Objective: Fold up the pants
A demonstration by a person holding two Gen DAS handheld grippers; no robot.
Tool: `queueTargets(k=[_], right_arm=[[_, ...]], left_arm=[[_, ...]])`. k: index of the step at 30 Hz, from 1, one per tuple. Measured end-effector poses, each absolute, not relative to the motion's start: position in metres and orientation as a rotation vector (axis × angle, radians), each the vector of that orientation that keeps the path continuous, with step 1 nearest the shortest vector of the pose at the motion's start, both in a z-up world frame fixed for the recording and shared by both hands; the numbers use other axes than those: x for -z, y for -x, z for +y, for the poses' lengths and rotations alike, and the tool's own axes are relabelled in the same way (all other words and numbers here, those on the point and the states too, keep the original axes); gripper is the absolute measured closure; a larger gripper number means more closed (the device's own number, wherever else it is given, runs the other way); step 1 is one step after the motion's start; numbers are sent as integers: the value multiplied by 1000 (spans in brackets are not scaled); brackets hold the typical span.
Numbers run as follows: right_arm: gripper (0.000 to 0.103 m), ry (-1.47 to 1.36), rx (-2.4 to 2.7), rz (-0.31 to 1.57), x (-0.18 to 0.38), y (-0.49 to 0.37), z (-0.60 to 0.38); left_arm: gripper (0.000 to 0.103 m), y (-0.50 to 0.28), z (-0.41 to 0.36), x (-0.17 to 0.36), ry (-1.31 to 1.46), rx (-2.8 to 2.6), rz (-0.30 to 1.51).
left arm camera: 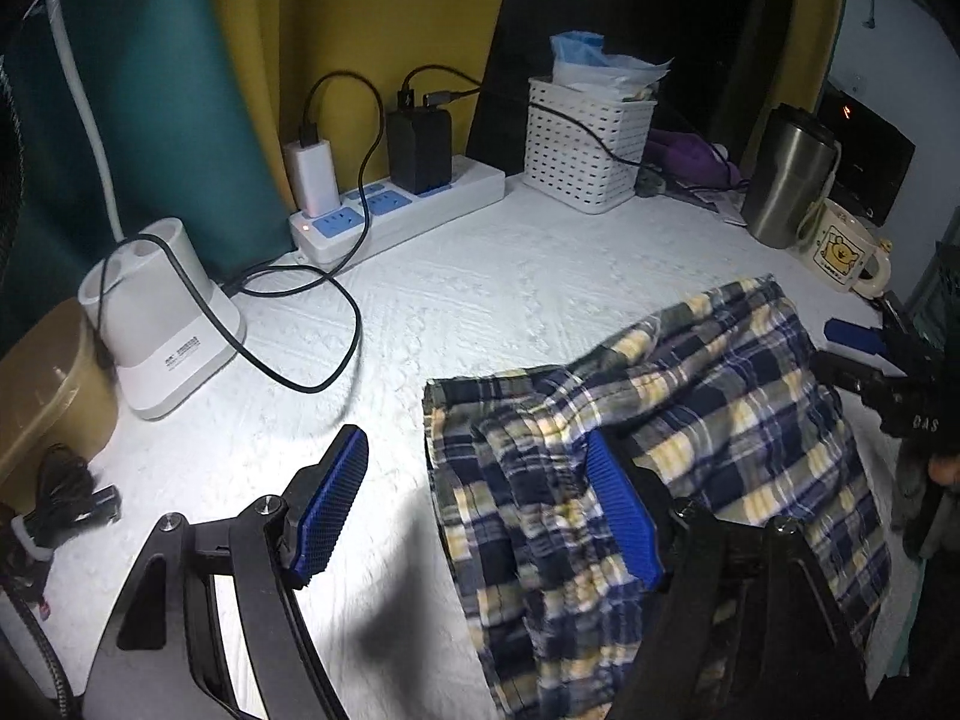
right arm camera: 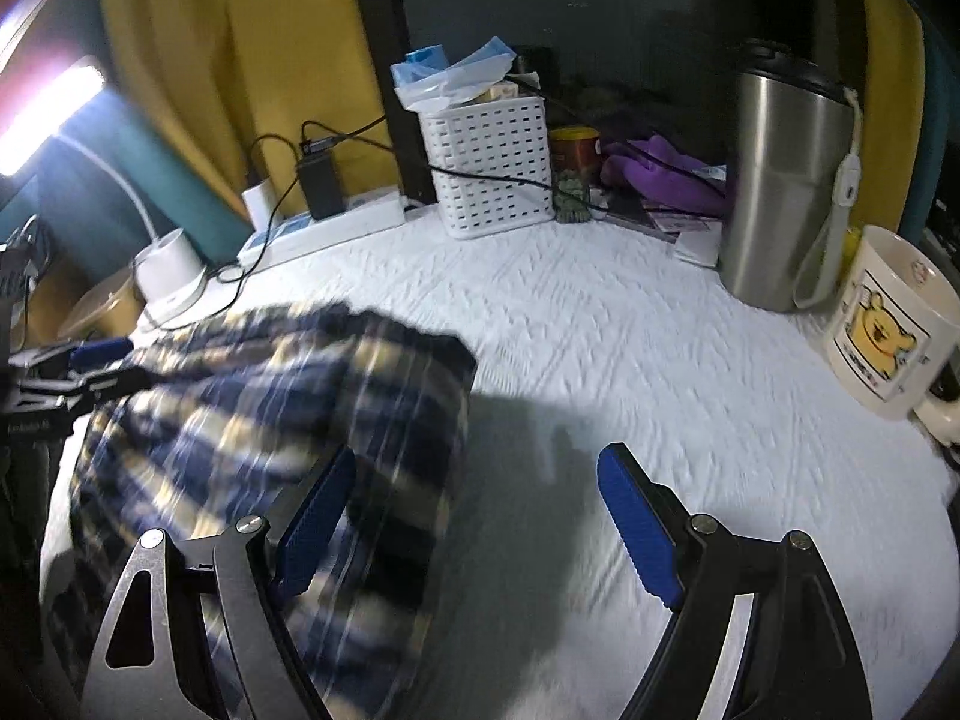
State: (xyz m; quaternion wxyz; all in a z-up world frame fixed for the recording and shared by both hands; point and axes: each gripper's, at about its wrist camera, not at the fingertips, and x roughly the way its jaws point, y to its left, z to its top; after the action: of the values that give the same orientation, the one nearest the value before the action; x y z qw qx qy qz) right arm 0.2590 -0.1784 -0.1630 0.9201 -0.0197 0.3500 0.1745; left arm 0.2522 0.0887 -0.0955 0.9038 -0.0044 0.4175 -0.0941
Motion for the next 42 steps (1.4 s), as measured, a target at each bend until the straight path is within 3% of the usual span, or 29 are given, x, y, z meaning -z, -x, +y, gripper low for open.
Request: queueTargets(k=[14, 29, 42], right_arm=[[19, 141, -317, 800, 185, -299, -160], [18, 109, -211, 756, 167, -272, -180], [18, 68, -280, 756, 163, -245, -184]], left_arm=[[26, -275, 98, 130, -44, 165, 884], [26, -255, 100, 93, 5, 208, 822], [26, -242, 82, 108, 0, 221, 886]])
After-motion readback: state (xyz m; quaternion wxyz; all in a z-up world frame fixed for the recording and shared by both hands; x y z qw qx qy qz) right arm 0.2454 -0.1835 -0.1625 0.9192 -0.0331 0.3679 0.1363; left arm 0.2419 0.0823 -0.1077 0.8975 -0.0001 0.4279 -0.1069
